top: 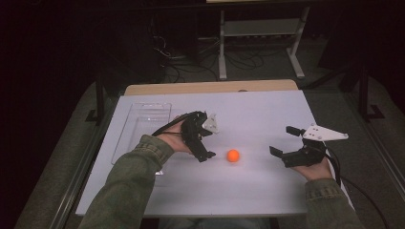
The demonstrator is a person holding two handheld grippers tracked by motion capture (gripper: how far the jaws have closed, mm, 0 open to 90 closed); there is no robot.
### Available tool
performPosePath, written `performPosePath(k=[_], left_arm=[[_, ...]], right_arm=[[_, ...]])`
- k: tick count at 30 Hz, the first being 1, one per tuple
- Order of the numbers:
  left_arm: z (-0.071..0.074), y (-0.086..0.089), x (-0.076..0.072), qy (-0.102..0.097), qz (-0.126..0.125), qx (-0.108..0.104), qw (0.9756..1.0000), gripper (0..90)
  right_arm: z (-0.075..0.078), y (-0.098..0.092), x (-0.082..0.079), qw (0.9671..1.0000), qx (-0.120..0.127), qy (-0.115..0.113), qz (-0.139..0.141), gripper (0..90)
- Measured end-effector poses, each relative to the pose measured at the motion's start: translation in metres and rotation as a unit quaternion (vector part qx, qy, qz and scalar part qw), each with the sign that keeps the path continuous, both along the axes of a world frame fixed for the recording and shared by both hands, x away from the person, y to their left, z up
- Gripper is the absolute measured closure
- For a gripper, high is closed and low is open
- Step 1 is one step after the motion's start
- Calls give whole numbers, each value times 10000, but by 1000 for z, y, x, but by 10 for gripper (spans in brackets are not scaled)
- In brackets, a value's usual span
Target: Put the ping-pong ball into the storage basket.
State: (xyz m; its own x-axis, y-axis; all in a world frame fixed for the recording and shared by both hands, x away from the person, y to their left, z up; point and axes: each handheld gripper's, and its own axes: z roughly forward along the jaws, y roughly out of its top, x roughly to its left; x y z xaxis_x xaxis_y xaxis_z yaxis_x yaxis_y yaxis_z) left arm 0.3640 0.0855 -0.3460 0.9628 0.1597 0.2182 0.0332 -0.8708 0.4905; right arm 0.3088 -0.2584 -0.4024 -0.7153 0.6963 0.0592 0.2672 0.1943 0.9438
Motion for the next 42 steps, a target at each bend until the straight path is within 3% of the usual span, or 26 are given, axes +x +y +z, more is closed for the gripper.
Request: performPosePath(k=[42], left_arm=[[-34,-36,7,249,-273,243,9990,0]], right_arm=[[-2,0,-1,10000,-7,40,28,0]])
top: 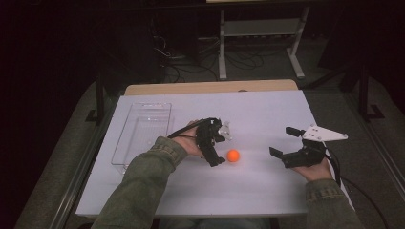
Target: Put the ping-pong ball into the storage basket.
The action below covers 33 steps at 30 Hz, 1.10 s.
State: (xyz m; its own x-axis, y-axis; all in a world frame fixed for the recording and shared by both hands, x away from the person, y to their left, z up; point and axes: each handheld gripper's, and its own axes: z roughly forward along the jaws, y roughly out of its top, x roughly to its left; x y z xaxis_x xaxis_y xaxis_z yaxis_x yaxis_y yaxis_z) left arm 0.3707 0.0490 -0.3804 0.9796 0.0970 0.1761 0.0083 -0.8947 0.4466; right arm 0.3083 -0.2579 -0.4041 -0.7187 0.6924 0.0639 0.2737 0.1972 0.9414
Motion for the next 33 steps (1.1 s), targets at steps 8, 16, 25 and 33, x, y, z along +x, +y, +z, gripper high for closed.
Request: performPosePath(k=[8,16,25,33], left_arm=[[-7,-9,3,60,-82,30,9999,0],[-12,-14,5,97,-99,60,9999,0],[-20,-23,6,146,-203,102,9996,0],[-20,-30,9,211,-226,96,9995,0]], right_arm=[[-1,1,0,10000,-18,23,17,0],[-1,1,1,10000,-31,22,21,0],[-1,1,1,10000,-48,18,29,0],[-1,1,1,10000,-58,13,34,0]])
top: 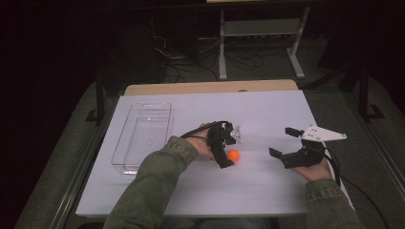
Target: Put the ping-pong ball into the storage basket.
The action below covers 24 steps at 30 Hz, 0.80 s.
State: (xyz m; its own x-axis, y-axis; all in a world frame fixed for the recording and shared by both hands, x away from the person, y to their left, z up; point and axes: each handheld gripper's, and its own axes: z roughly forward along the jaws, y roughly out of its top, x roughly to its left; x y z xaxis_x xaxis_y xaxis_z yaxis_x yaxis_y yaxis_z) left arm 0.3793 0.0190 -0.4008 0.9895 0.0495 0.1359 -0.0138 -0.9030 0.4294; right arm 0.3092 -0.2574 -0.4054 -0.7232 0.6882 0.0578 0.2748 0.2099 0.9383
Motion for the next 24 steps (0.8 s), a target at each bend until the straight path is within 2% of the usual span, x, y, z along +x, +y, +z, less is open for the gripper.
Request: performPosePath(k=[13,15,17,23,24], left_arm=[[-6,-9,-3,120,-40,210,9997,0],[-6,-9,-2,76,-47,219,9997,3],[-6,-9,-3,15,-106,254,9996,64],[-8,-11,-2,20,-78,323,9994,80],[-8,-11,-2,22,-84,316,9995,108]], right_arm=[[0,0,0,10000,14,-3,5,0],[0,0,0,10000,13,-2,8,0],[0,0,0,10000,8,-5,12,0],[0,0,0,10000,-8,-7,23,0],[0,1,0,10000,-4,-5,25,0]])
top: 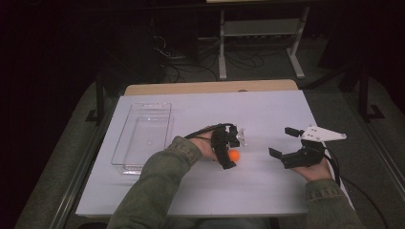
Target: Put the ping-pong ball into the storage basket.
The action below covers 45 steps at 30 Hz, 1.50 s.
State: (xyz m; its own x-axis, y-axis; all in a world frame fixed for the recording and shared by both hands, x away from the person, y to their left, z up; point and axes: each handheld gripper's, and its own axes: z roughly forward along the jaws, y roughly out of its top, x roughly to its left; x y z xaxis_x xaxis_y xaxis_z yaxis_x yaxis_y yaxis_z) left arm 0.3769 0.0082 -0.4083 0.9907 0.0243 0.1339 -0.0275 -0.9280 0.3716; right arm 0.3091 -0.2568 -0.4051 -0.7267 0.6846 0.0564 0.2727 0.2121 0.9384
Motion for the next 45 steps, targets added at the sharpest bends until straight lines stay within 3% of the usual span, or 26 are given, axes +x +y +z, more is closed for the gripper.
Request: performPosePath(k=[1,10,32,45], left_arm=[[0,0,0,8,-3,-2,10000,143],[-3,-2,-1,37,-39,16,10000,156],[-5,-2,2,137,-63,76,9999,497],[-1,0,2,140,-74,55,9999,505]], right_arm=[[0,0,0,10000,-2,-1,3,0],[0,0,0,10000,14,9,20,0],[0,1,0,10000,-7,-3,41,0],[0,1,-1,10000,8,-13,57,0]])
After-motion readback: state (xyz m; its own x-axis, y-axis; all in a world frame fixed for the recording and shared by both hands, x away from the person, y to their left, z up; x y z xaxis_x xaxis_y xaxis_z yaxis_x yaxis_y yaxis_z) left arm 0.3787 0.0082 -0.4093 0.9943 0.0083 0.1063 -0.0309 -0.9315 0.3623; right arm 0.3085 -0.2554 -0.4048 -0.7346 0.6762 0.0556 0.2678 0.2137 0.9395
